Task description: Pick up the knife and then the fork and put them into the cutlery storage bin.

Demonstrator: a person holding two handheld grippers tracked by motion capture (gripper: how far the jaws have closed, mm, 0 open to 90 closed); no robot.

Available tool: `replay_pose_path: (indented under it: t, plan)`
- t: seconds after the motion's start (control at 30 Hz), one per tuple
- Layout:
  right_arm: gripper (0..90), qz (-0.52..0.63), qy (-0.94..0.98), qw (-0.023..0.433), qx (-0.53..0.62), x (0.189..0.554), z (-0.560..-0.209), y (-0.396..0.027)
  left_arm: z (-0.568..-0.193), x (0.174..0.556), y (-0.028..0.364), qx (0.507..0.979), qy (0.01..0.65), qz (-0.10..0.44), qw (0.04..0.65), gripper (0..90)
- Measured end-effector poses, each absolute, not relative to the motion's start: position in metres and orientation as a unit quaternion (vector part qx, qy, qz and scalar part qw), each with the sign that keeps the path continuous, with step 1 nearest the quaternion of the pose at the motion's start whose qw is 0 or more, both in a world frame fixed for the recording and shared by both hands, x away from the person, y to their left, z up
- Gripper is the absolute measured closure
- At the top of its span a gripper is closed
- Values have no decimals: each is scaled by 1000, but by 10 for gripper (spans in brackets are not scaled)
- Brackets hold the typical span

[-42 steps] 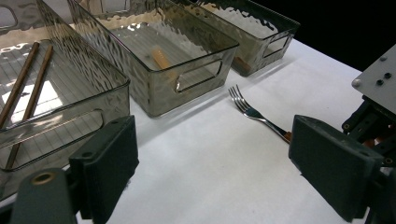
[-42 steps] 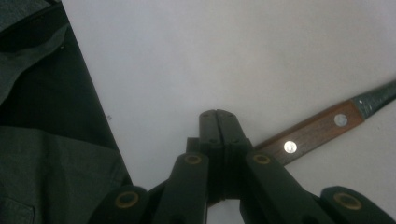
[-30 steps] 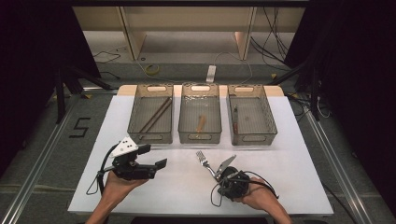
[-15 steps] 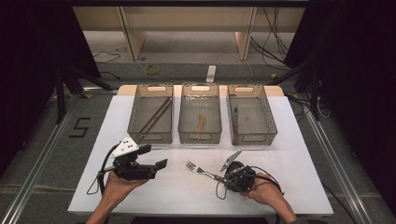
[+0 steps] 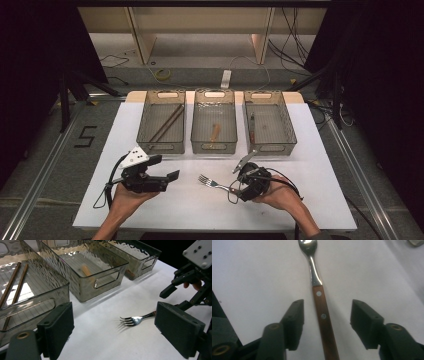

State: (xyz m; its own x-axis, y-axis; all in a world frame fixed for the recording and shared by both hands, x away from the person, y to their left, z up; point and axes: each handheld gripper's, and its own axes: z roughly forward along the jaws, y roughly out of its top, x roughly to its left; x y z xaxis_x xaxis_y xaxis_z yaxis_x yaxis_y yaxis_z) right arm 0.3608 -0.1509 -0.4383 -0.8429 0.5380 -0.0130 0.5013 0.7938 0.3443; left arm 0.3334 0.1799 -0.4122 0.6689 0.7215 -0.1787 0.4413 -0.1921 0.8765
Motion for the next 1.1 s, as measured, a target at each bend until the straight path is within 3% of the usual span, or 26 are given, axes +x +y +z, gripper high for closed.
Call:
replay_pose_path:
  t: [0.2,0.67,1.1]
  plan:
    - [390,146,952,49,263,365,-446,-142,-412,333,180,760,382,137,507,151]
    - [632,121,959,34,255,372,-454,-138,-412,333,180,760,382,137,508,150]
    - [727,114,961,34,250,371,-457,-134,-412,333,179,761,382,136,507,151]
